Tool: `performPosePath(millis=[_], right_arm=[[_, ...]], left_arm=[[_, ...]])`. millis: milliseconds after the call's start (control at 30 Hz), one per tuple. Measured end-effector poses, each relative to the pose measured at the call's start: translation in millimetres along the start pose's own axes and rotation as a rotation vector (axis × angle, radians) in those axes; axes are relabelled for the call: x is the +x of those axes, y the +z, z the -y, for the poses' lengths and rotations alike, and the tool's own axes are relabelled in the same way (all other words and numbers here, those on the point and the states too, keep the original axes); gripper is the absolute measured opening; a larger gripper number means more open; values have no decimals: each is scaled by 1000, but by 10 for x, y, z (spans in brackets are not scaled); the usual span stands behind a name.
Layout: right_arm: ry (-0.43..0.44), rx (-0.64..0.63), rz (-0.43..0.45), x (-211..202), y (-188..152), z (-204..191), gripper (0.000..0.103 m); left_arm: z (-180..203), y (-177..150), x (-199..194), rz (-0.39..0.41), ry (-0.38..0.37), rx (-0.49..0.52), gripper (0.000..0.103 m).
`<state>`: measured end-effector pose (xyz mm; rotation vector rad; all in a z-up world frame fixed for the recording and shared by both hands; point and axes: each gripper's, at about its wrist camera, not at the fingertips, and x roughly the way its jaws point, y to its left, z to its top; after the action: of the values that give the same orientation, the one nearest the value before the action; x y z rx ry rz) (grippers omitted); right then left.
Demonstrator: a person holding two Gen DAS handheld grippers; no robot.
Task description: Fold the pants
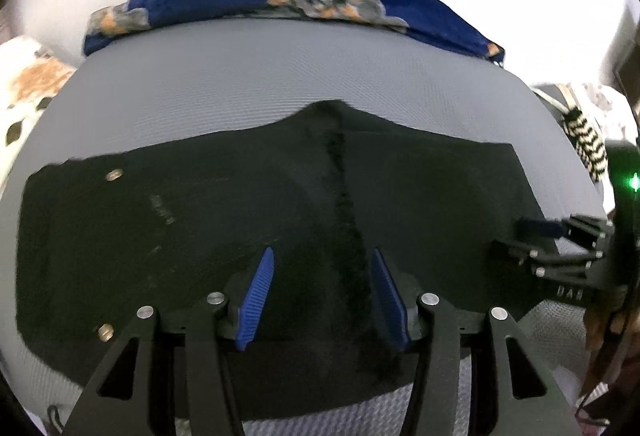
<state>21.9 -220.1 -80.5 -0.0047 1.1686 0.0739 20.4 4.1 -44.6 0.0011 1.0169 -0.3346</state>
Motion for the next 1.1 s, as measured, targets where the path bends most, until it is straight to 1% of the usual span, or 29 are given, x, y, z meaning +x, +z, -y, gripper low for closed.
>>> performPosePath(millis=[133, 200, 300, 367, 467, 533, 667, 733, 800, 833, 933, 1000, 1100], right_arm=[[28, -65, -7, 16, -58, -291, 59], [50, -94, -11, 23, -63, -435, 61], [99, -125, -18, 33, -47, -633, 62], [116, -145, -22, 41, -31, -740, 64], [149, -152, -31, 71, 33, -836, 70], [180, -139, -41, 79, 57, -860, 78], [220, -110, -67, 106, 92, -868, 86], [224, -115, -72, 119, 91, -896, 90], [213, -131, -75, 134, 80, -938, 91], [204, -142, -76, 138, 74, -962, 92], [187, -166, -76, 153, 63, -1012, 95], [186, -169, -80, 172, 77, -1042, 98], [177, -168, -92, 182, 89, -1058, 99]], left_arm=[[-285, -102, -160, 7, 17, -79, 53], [-448, -159, -246, 9, 13, -131, 53], [-702, -238, -382, 16, -19, -222, 54], [-909, -333, -502, 30, -56, -294, 53], [-1120, -445, -656, 57, -97, -351, 54], [-1245, -530, -750, 75, -113, -384, 54], [-1463, -705, -851, 92, -159, -464, 54], [-1558, -784, -856, 95, -167, -512, 54], [-1686, -912, -856, 95, -225, -586, 54], [-1736, -955, -844, 96, -233, -611, 54], [-1887, -1018, -771, 88, -208, -675, 54], [-2000, -1064, -718, 103, -235, -733, 54], [-2114, -1108, -656, 121, -240, -781, 54]])
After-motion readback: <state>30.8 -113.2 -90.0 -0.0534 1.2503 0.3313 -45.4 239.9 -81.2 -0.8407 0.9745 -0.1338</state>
